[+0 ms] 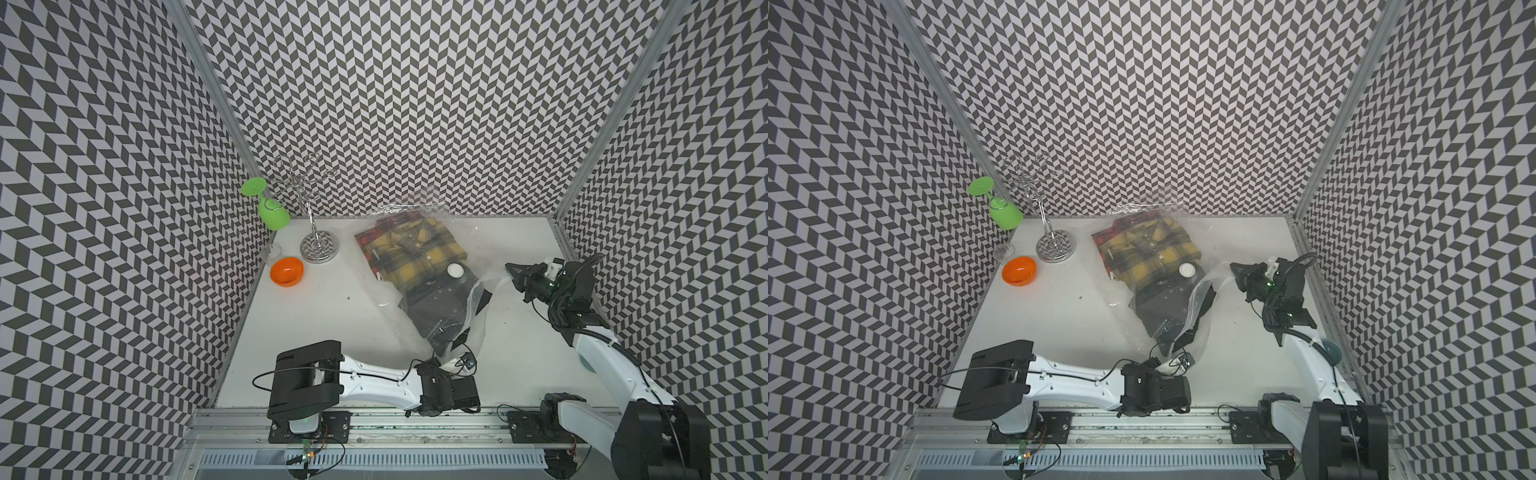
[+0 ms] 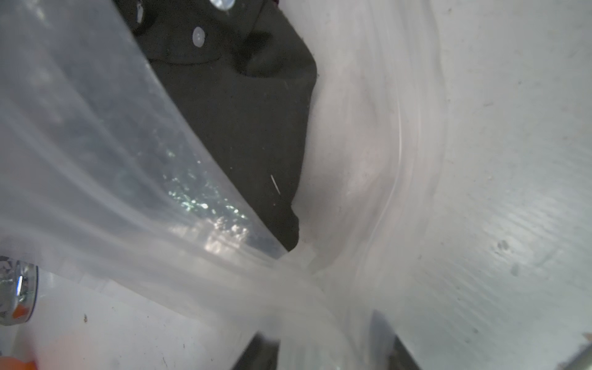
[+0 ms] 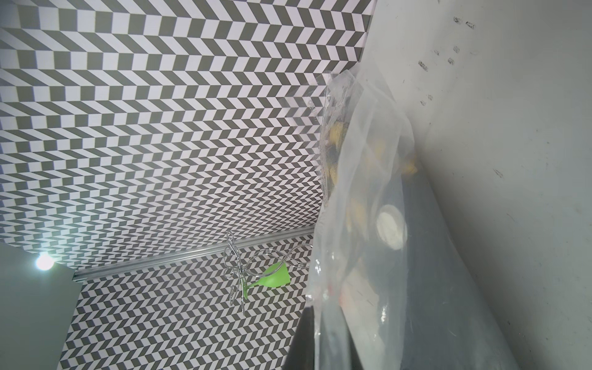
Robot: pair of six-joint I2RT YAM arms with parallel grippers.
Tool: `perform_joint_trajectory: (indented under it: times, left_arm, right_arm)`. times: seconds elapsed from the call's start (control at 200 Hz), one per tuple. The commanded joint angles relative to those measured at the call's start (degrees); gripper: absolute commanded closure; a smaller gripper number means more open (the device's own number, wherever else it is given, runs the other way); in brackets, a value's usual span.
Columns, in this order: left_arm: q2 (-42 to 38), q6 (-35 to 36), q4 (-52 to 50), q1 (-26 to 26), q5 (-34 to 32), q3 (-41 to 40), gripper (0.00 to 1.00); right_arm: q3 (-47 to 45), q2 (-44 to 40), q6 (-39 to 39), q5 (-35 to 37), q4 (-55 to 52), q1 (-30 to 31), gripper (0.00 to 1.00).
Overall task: Place the folded shirt into the vacuum bag
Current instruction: Adjust the vacuum bag at the center of the board.
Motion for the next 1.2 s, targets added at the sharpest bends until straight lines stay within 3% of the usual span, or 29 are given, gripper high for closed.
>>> perform_joint_trajectory:
  times: [0.0, 0.1, 0.235, 0.325, 0.461, 0.571, 0.721, 0.816, 0.906, 1.197]
  left_arm:
    - [-3.6, 2.3, 3.1, -0.4, -2.0, -0.5, 0.83]
    - [-4.9, 4.4, 3.9, -0.4, -1.5, -1.5, 1.0]
    - [-8.6, 6.5, 2.0, -0.2, -3.6, -1.4, 1.0]
    - [-14.2, 9.0, -0.2, 2.6, -4.1, -0.1, 1.0]
    - [-26.6, 17.1, -1.2, 15.0, 1.1, 6.0, 1.0]
    - [-30.7, 23.0, -1.6, 27.8, 8.5, 17.6, 1.0]
    - [-28.9, 23.7, -4.2, 34.1, 11.6, 31.6, 1.0]
    - [-29.5, 24.1, -4.0, 39.9, 12.3, 34.4, 1.0]
    - [-29.9, 22.2, -3.3, 45.1, 18.6, 34.5, 1.0]
    - [-27.9, 19.3, -3.8, 45.3, 27.3, 39.3, 1.0]
  right_arm:
    - [2.0, 0.7, 1.2, -1.2, 5.2, 0.1, 1.0]
    - [3.0, 1.8, 1.9, -1.1, 6.0, 0.0, 1.0]
    - [7.0, 4.3, 3.5, -0.5, 7.8, -0.1, 1.0]
    - [12.3, 7.0, 4.7, -0.6, 7.9, -0.1, 1.0]
    - [25.9, 12.7, 4.9, -1.9, 5.9, -0.2, 1.0]
    - [39.5, 17.4, 5.0, -4.1, 3.5, -0.2, 1.0]
    - [51.8, 20.1, 6.9, -5.0, 2.8, -1.7, 1.0]
    - [53.8, 19.1, 6.2, -4.4, 1.5, -3.7, 1.0]
    - [52.1, 17.7, 4.9, -3.4, 0.3, -3.8, 1.0]
    - [48.9, 16.5, 6.7, -5.0, 2.8, -5.3, 1.0]
